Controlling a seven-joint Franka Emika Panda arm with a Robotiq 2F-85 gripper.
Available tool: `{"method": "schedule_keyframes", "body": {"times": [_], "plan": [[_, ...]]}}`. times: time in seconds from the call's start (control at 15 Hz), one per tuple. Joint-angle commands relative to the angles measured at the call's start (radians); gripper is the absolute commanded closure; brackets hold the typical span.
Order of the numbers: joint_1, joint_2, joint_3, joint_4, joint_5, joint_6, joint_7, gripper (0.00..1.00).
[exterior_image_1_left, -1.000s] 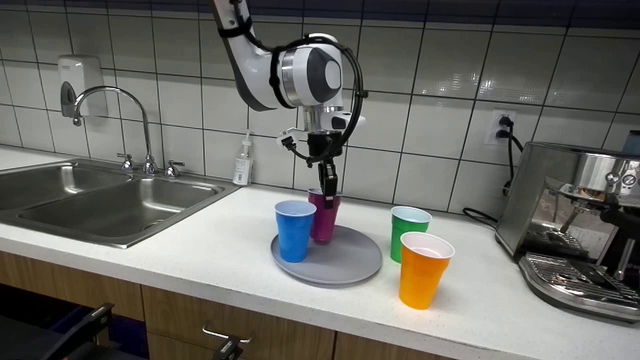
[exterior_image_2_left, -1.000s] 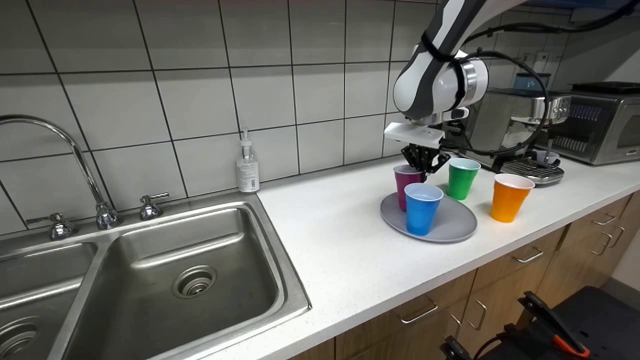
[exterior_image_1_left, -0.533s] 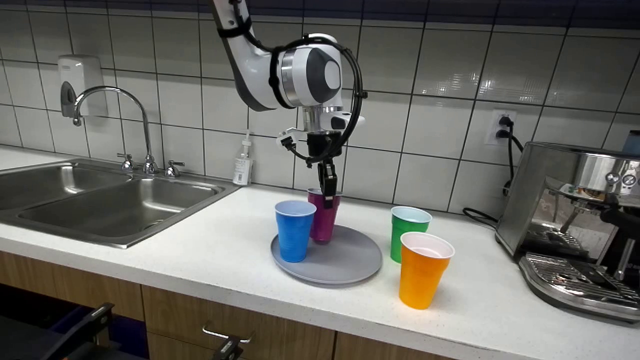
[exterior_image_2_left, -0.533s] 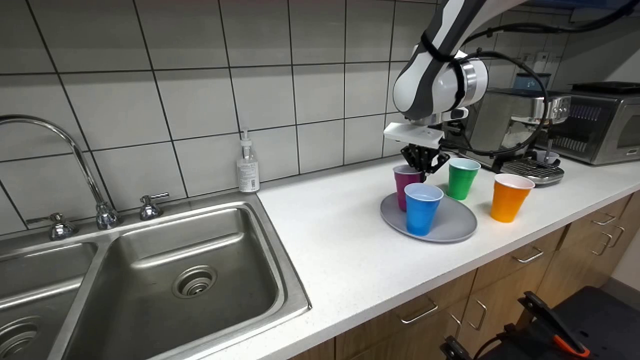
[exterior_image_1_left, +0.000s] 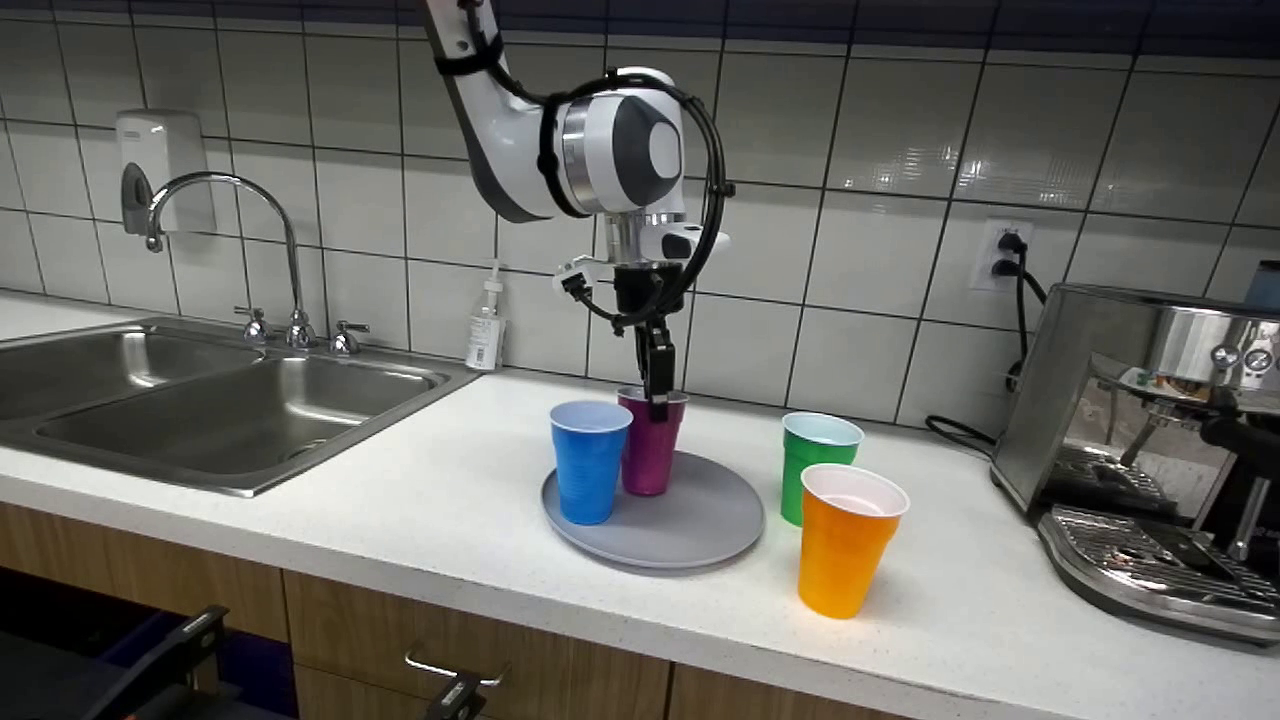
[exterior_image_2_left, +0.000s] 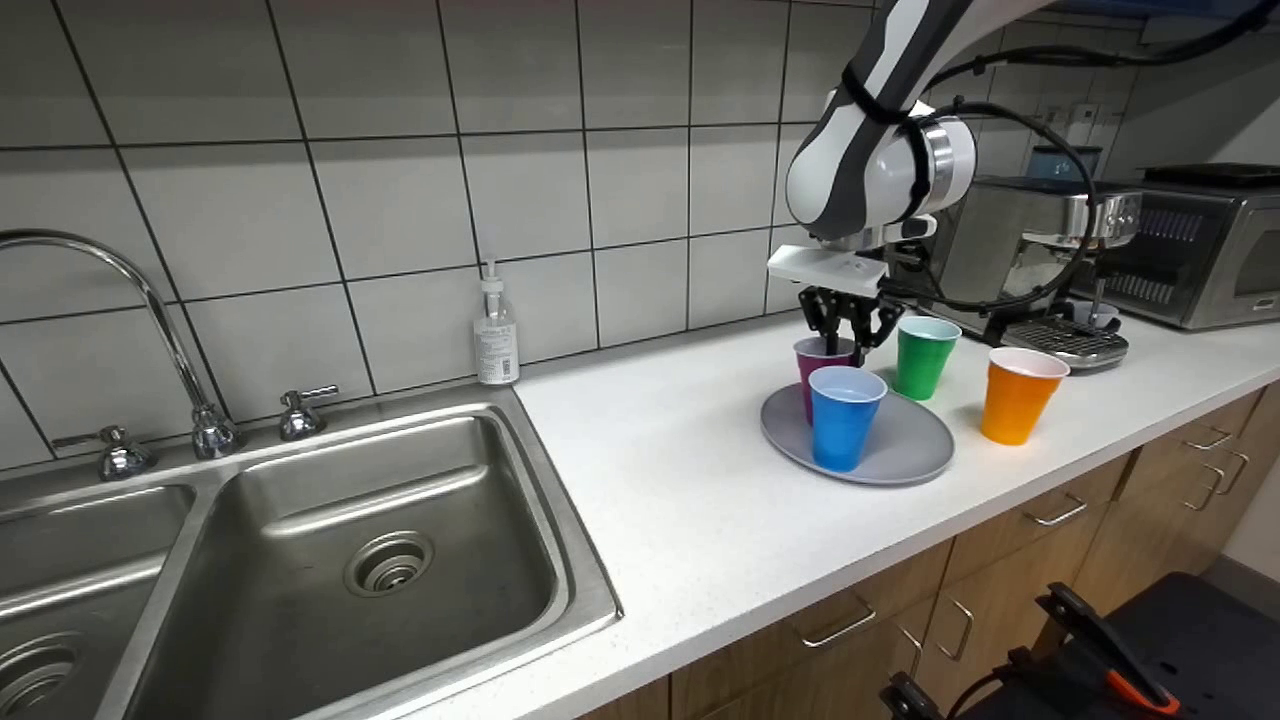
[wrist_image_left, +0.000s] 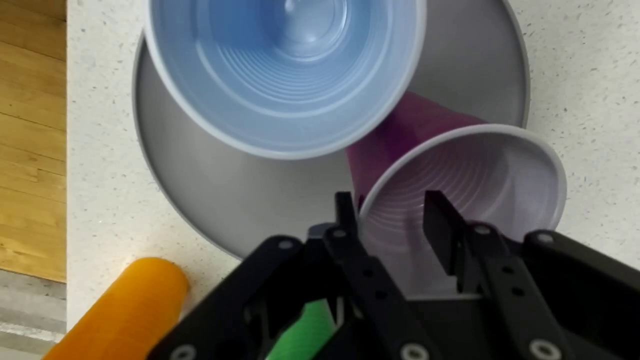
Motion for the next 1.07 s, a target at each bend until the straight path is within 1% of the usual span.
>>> {"method": "schedule_keyframes", "body": {"times": [0.0, 0.2, 0.27, 0.6, 1.0], "plan": [[-0.009, -0.022, 0.006, -0.017, -0.003, 0.009, -0.016, 0.27], [-0.01, -0.024, 0.006, -0.018, -0.002, 0.008, -0.018, 0.03], [-0.011, -0.026, 0.005, -0.019, -0.002, 0.008, -0.019, 0.0], [-0.014, -0.054, -0.001, -0.041, -0.012, 0.011, -0.029, 0.0], [-0.022, -0.132, -0.013, -0.102, -0.034, 0.017, -0.06, 0.0]]}}
